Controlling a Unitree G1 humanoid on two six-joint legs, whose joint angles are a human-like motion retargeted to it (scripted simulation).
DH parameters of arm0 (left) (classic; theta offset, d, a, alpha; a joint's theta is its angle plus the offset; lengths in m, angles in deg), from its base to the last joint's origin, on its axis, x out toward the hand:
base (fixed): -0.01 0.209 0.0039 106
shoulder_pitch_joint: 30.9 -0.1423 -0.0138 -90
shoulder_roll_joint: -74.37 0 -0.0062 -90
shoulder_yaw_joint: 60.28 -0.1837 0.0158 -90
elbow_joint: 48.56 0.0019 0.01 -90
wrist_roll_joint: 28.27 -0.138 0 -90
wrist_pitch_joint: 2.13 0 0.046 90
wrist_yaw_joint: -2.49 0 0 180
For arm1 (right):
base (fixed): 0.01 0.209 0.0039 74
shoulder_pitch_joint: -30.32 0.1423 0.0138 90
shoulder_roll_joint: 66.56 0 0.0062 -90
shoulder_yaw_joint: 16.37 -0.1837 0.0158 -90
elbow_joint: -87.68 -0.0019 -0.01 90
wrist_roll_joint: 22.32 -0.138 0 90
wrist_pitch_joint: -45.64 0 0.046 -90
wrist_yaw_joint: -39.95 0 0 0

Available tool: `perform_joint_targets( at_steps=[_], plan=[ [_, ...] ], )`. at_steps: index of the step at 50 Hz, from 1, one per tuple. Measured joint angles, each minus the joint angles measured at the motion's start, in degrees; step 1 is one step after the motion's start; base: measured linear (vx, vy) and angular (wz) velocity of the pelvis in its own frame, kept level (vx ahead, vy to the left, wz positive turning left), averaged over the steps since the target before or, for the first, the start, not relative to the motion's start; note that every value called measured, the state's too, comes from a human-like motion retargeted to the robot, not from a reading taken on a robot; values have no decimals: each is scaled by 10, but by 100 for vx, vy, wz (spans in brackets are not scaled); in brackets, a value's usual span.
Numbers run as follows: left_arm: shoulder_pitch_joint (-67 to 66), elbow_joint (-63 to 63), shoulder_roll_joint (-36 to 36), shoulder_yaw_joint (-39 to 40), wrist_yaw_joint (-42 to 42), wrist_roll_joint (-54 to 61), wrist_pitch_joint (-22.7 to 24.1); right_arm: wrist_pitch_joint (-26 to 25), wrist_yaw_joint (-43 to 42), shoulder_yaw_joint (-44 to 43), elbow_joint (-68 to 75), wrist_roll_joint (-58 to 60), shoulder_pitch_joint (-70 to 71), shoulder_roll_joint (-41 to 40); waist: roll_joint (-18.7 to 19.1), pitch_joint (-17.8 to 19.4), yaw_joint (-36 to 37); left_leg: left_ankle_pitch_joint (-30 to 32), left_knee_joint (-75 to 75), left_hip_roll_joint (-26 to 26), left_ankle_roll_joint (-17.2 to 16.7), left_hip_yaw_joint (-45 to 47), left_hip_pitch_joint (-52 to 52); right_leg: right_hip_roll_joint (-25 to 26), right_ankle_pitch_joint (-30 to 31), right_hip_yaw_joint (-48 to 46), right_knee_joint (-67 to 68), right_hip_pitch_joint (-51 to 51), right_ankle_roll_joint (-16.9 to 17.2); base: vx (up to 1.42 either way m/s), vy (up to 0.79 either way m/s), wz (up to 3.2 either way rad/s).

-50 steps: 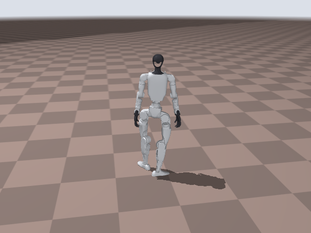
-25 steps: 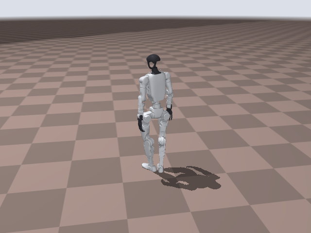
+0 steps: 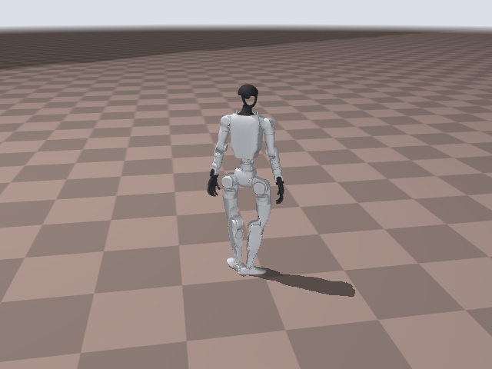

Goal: In place motions

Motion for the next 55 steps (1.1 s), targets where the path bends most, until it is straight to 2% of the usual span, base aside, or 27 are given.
perform_joint_targets(
  at_steps=[2, 4, 8, 10, 12, 15, 18, 20, 21, 26, 28, 30, 31, 32, 33, 34, 37, 40, 42, 44, 46, 48, 49, 50, 52, 53, 55],
  plan=[
    [-10, 11, 8, 10, -2, -1, -3, -3, -6, -12, 27, -9, -1, 0, -2, -3, -7, 18, 15, 4, -14, 26, 19, 18, -3, 44, -16, -7, -26, -3, -25, -217],
    [-20, 18, 18, 18, -2, -1, -6, -7, -7, -25, 55, -17, -5, 0, -6, -7, -2, 51, 39, 15, -23, 49, 35, 14, 4, 92, -17, -17, -32, 1, -35, -207],
    [-36, 11, 37, 19, -7, 27, -2, -15, -3, -47, 96, -26, -15, 0, -31, -10, -8, 146, 103, 29, -13, 67, 66, -1, 10, 174, -19, -25, -45, 4, -28, -185],
    [-35, 5, 40, 21, -3, 38, 1, -14, 1, -50, 105, -24, -17, -1, -56, 0, -15, 197, 165, 39, 14, 59, 77, -24, 15, 217, -19, -22, -46, -4, -37, -184],
    [-25, 1, 42, 19, -5, 36, -3, -12, 5, -53, 115, -23, -19, 1, -75, 12, -15, 238, 254, 65, 56, 18, 71, -42, 19, 256, -18, -13, -47, 3, -25, -173],
    [-12, -11, 47, 2, -13, 40, -4, -16, 9, -59, 134, -15, -22, 6, -78, 18, -18, 282, 372, 107, 112, -86, 30, -38, 30, 298, -29, -4, -53, 4, -31, -146],
    [-4, -30, 57, -12, -11, 51, 1, -23, 1, -66, 146, -8, -23, 9, -66, 11, -6, 252, 393, 85, 65, -180, -16, -21, 50, 358, -42, -18, -60, 1, -10, -183],
    [0, -46, 64, -15, -3, 53, 8, -25, -1, -67, 148, -11, -22, 11, -56, 4, 1, 204, 365, 42, 37, -238, -46, -8, 63, 401, -49, -32, -64, -2, -3, -194],
    [3, -54, 66, -18, 0, 54, 10, -24, 0, -67, 145, -15, -22, 11, -51, 2, 1, 171, 340, 27, 40, -245, -52, -3, 67, 418, -49, -38, -65, -1, -2, -171],
    [27, -86, 68, -47, 9, 51, 16, -19, 11, -70, 124, -37, -21, 9, -12, 9, -3, 37, 158, -26, 81, -262, -65, 33, 77, 463, -45, -45, -70, 2, 1, -116],
    [35, -98, 68, -60, 11, 46, 17, -17, 14, -70, 117, -41, -20, 7, 2, 17, -2, 9, 79, -50, 117, -261, -67, 48, 77, 474, -45, -38, -71, 8, 6, -79],
    [37, -112, 69, -72, 16, 41, 19, -16, 16, -67, 115, -41, -22, 5, 13, 17, -12, -7, 49, -93, 151, -355, -74, 54, 76, 475, -47, -27, -69, 13, 9, -3],
    [39, -119, 69, -74, 20, 36, 20, -16, 17, -65, 115, -41, -21, 4, 18, 11, -32, 14, 50, -48, 133, -242, -53, 54, 73, 460, -45, -32, -68, 7, 9, 56],
    [40, -128, 69, -75, 23, 32, 22, -17, 18, -62, 115, -41, -19, 2, 21, 9, -40, 25, 50, -26, 120, -195, -46, 56, 71, 457, -44, -34, -68, 2, 9, 5],
    [40, -138, 70, -72, 26, 28, 23, -17, 18, -56, 115, -44, -17, 0, 20, 15, -25, 17, 50, -51, 118, -278, -67, 58, 71, 478, -42, -32, -69, 3, 8, -26],
    [41, -147, 70, -73, 26, 25, 25, -16, 18, -57, 115, -48, -16, -3, 20, 18, -26, 16, 51, -53, 114, -296, -70, 57, 66, 475, -38, -31, -68, 1, 7, 10],
    [38, -164, 75, -81, 21, 22, 34, -12, 24, -60, 107, -60, -21, -9, 24, 21, -20, 13, 44, -52, 117, -289, -67, 57, 43, 454, -18, -31, -71, 6, 6, 50],
    [30, -158, 81, -88, 12, 21, 40, -7, 32, -58, 92, -58, -34, -13, 31, 7, 4, 11, 40, -49, 116, -325, -90, 64, 16, 434, 21, -47, -75, 10, 2, 63],
    [24, -146, 82, -87, 10, 21, 41, -4, 29, -53, 86, -51, -38, -15, 33, 3, -8, 13, 47, -45, 117, -355, -106, 61, 20, 418, 40, -54, -67, 8, 1, 182],
    [22, -128, 78, -79, 13, 15, 38, -4, 26, -44, 87, -45, -34, -17, 37, 7, -30, 23, 50, -45, 121, -398, -119, 73, 31, 478, 58, -68, -68, -3, -4, 229],
    [21, -108, 74, -68, 12, 8, 30, -5, 27, -38, 89, -42, -28, -18, 36, 12, -41, 33, 49, -52, 126, -426, -129, 99, 35, 597, 71, -82, -63, -6, -5, 220],
    [18, -94, 69, -59, 5, 7, 21, -4, 29, -38, 89, -40, -24, -16, 31, 17, -41, 44, 50, -60, 127, -444, -139, 118, 31, 703, 72, -84, -44, -4, -5, 211],
    [15, -91, 66, -54, 4, 9, 18, -4, 30, -41, 87, -40, -22, -16, 29, 21, -42, 51, 52, -65, 126, -456, -144, 111, 24, 715, 66, -82, -28, -6, -7, 239],
    [13, -90, 62, -49, 3, 11, 16, -3, 29, -44, 85, -40, -21, -15, 28, 27, -44, 58, 55, -70, 126, -469, -149, 96, 15, 710, 57, -80, -9, -9, -7, 248],
    [11, -91, 56, -39, 0, 15, 14, -1, 28, -51, 79, -42, -24, -11, 24, 40, -29, 69, 56, -84, 127, -488, -156, 76, 5, 638, 33, -64, -27, -10, -5, 219],
    [12, -91, 53, -34, -2, 15, 14, -1, 28, -54, 77, -45, -27, -9, 19, 44, -11, 73, 57, -92, 130, -493, -162, 54, 8, 569, 18, -57, -30, -8, -3, 187],
    [10, -93, 50, -26, -7, 14, 12, -1, 29, -59, 81, -51, -33, -4, 12, 51, 28, 73, 53, -104, 138, -493, -172, 56, 6, 574, 10, -52, -32, -11, -2, 199]
  ],
)
